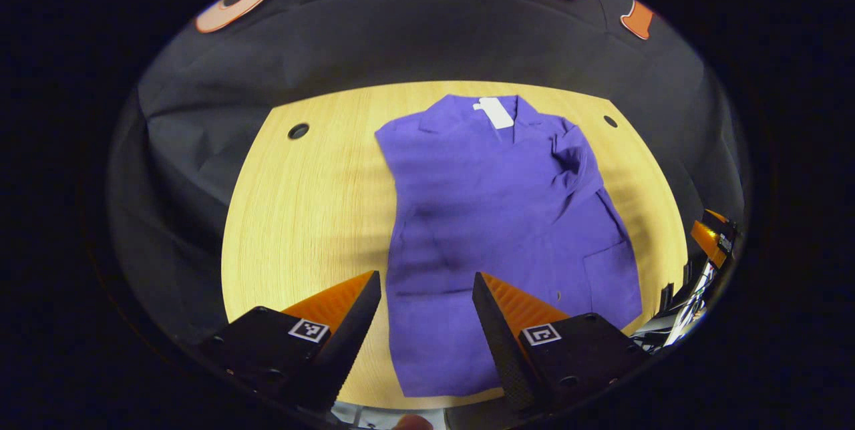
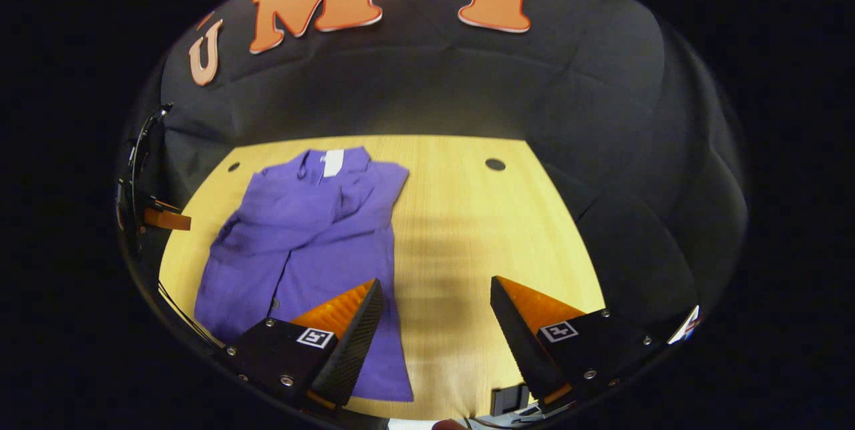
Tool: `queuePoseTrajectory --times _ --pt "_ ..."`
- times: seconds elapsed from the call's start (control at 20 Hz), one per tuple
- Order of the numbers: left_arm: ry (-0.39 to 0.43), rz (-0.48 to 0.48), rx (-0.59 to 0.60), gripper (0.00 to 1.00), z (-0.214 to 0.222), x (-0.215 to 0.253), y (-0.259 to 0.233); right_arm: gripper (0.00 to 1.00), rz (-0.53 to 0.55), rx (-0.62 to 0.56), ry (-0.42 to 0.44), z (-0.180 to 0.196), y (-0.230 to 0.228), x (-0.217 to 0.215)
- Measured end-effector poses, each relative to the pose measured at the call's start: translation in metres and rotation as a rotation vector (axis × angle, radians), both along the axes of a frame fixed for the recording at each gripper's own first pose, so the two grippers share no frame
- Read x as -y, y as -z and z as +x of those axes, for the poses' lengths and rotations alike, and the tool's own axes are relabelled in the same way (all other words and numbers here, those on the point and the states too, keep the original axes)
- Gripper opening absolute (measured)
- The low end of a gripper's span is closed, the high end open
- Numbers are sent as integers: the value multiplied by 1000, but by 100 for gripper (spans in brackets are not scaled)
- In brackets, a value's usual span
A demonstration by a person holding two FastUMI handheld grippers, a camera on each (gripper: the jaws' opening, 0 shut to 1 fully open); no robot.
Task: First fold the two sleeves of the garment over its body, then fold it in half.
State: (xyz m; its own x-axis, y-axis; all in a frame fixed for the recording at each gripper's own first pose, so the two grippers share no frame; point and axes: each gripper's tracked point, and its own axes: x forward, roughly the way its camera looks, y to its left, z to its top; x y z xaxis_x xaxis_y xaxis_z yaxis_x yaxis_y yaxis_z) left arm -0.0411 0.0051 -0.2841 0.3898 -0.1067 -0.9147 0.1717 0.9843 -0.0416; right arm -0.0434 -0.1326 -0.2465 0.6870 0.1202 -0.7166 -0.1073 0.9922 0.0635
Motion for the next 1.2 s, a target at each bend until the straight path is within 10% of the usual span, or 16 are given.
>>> queuePoseTrajectory --times 1.2 --pt "-133 34 -347 94 -183 -47 137 96 -43 -468 -121 -137 139 -37"
